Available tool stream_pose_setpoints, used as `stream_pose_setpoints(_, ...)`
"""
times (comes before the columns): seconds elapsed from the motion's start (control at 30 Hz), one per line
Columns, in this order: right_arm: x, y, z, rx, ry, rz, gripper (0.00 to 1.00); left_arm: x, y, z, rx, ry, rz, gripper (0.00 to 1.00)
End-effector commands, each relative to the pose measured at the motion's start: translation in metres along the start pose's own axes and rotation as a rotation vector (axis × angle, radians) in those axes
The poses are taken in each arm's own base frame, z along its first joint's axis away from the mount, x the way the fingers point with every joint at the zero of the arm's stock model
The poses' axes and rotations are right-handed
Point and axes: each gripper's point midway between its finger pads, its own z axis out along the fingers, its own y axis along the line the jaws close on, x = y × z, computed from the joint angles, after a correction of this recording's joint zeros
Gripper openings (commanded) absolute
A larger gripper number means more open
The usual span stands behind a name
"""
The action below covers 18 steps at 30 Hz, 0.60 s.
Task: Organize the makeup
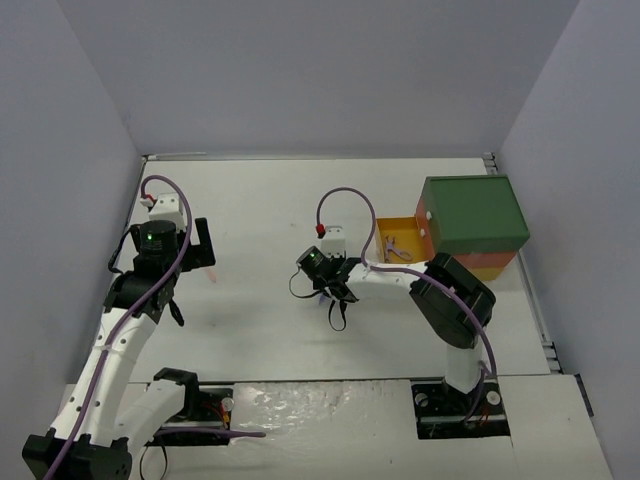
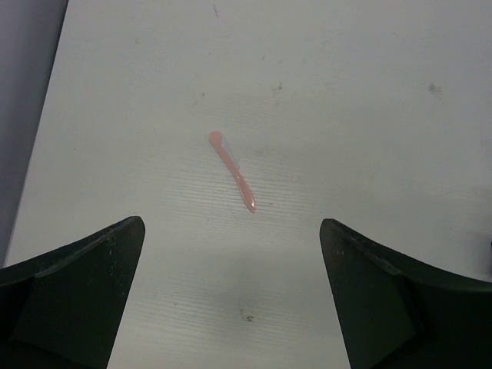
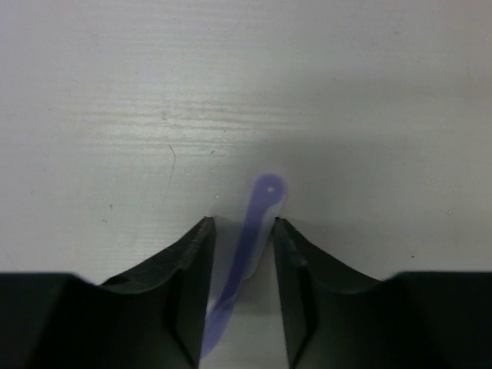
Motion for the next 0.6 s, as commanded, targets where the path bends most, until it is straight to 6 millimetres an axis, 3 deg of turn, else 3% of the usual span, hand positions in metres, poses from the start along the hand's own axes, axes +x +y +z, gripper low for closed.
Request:
stream_pose_setpoints(0.0,0.011,0.011,0.010,-0.020,0.038,0.029,0.22,-0.040,0.000,-0.014,0.002,-0.112,-0.047,0.97)
stream_pose_setpoints(0.17,0.007,0.019,0.007,-0.059,0.044,0.008,0.00,-0.040,0.001,-0.014,0.001,-0.113,-0.045,0.97)
stream_pose_setpoints(0.23,-0.007,0.023,0.001,-0.074,0.013,-0.011,0.00,-0.040,0.001,-0.014,0.002,-0.112,-0.045,0.97)
stream_pose_setpoints(0.37,-0.058,0.019,-0.027,-0.111,-0.095,-0.049,0.00,-0.039,0.000,-0.013,0.004,-0.109,-0.044,0.97)
stream_pose_setpoints(0.5,-0.101,-0.017,-0.048,-0.084,-0.169,-0.126,0.00,-0.039,-0.001,-0.013,0.007,-0.107,-0.044,0.97)
stream_pose_setpoints(0.57,-0.120,-0.050,-0.052,-0.036,-0.193,-0.162,0.00,-0.039,-0.001,-0.012,0.009,-0.106,-0.043,0.97)
